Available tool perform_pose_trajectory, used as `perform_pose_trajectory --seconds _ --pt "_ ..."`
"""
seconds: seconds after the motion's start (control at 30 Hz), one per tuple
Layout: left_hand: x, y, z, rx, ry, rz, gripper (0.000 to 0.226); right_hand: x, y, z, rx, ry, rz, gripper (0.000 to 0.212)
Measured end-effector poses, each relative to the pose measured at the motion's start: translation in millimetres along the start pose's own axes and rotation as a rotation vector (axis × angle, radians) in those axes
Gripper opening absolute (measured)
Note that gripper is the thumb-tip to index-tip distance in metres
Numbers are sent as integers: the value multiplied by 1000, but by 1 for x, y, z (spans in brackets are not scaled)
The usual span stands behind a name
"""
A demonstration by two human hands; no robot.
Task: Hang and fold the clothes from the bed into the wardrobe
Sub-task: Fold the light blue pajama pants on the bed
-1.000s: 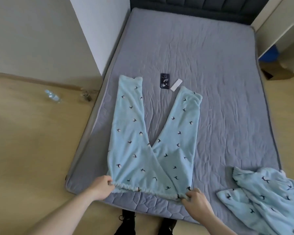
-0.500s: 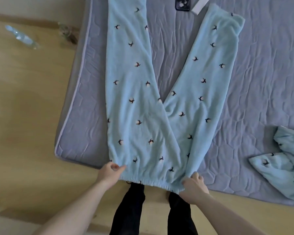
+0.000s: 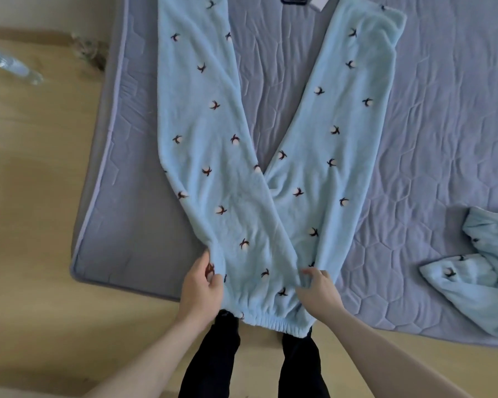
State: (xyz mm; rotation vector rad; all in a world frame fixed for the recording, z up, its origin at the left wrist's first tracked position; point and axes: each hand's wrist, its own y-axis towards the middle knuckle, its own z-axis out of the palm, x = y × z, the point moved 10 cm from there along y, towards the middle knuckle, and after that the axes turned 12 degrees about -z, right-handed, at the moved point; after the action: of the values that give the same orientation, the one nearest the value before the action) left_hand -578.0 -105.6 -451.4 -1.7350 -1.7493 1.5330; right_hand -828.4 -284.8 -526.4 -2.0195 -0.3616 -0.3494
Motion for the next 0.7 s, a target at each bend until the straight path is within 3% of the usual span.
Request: perform_pose_trajectory --seconds 0.1,0.37,0.5,0.7 --pt "-46 -29 37 87 104 183 53 -14 -7 -28 -60 38 13 44" --pt "-118 -81 161 274 522 516 82 -65 -14 -85 -181 143 88 37" --pt "-99 -96 221 417 786 519 87 -85 -13 -89 -210 173 110 28" --pt "-42 -97 261 617 1080 384 64 -93 -5 -81 -190 218 122 29"
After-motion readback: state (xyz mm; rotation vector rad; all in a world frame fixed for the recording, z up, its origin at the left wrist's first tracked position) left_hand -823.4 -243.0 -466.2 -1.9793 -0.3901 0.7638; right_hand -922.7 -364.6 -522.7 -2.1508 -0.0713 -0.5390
